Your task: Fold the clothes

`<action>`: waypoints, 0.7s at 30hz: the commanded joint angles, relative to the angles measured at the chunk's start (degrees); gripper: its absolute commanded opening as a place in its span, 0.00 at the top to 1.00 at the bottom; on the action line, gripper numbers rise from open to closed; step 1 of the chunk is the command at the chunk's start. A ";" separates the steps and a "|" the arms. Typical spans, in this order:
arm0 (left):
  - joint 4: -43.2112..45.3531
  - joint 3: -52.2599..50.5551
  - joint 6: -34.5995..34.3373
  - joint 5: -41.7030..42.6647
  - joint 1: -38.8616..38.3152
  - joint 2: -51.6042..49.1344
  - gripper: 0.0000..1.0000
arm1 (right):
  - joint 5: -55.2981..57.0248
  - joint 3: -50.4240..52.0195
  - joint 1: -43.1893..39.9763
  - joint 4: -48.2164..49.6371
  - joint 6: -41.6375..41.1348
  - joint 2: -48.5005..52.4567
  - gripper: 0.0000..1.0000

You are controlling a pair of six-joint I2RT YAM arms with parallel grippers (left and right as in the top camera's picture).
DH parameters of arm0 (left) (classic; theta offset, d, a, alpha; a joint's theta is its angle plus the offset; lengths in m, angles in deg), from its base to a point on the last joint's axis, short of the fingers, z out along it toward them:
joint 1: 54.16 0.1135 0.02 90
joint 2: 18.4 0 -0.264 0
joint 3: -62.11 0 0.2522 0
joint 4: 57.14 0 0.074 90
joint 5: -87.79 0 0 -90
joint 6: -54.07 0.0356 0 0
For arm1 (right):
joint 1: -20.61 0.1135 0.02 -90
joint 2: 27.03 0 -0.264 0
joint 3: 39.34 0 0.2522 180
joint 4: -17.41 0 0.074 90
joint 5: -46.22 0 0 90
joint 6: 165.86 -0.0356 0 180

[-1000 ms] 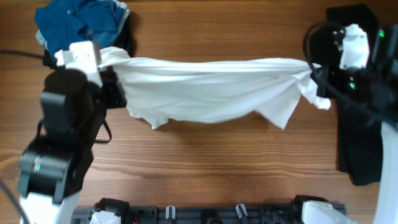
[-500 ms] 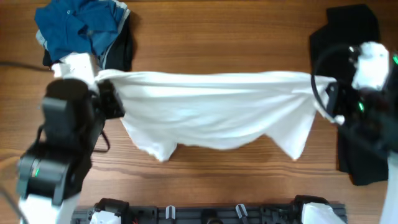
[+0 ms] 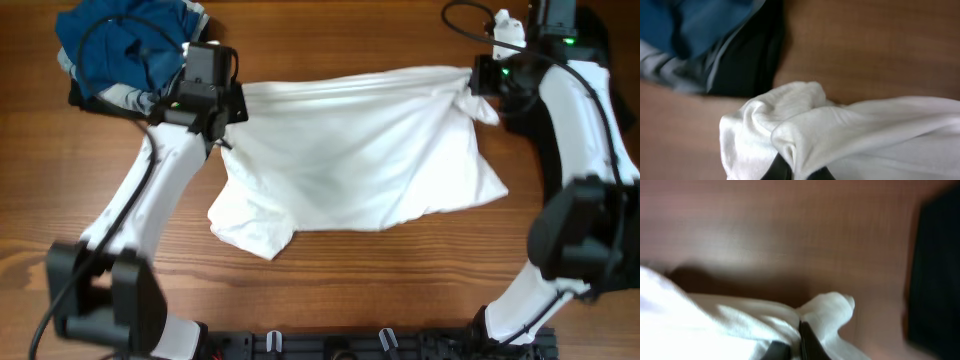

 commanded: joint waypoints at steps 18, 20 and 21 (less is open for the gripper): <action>-24.39 4.46 -8.90 6.25 0.68 17.79 0.00 | -0.22 -1.84 -0.50 -19.85 -8.44 -21.64 0.00; -31.28 2.73 -14.05 6.29 0.72 17.64 0.00 | 1.49 -0.68 -0.50 -22.43 -13.03 -23.21 0.00; -32.61 1.09 -15.28 6.56 0.72 17.44 0.00 | 2.14 0.04 -0.50 -22.84 -13.84 -23.82 0.00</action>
